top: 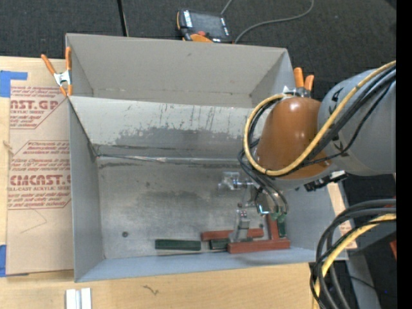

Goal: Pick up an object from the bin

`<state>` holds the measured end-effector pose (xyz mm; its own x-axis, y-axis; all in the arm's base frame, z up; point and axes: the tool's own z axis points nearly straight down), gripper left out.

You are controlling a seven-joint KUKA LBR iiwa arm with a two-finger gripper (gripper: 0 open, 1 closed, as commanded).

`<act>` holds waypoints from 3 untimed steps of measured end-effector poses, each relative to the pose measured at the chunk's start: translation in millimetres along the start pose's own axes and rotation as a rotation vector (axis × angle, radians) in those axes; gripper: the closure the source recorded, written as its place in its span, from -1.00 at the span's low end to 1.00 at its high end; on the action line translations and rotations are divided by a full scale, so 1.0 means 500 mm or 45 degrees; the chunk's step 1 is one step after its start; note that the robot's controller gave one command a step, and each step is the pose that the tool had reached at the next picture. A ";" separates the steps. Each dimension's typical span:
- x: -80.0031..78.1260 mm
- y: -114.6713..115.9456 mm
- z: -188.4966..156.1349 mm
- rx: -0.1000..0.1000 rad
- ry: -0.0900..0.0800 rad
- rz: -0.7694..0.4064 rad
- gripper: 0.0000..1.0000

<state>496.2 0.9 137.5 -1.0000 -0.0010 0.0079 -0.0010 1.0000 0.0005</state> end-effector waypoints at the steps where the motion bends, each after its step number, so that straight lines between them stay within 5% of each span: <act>1: 0.021 -0.013 0.136 -0.001 -0.005 -0.093 -1.00; 2: 0.017 -0.013 0.132 0.000 -0.019 -0.093 1.00; 3: 0.020 -0.013 0.135 0.000 -0.013 -0.093 -1.00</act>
Offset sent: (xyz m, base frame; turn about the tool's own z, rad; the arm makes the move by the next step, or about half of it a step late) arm -0.0111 -0.0073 -0.0675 -0.0719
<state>485.7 -5.5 70.0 -0.9973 -0.0737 -0.0022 -0.0737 0.9973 0.0008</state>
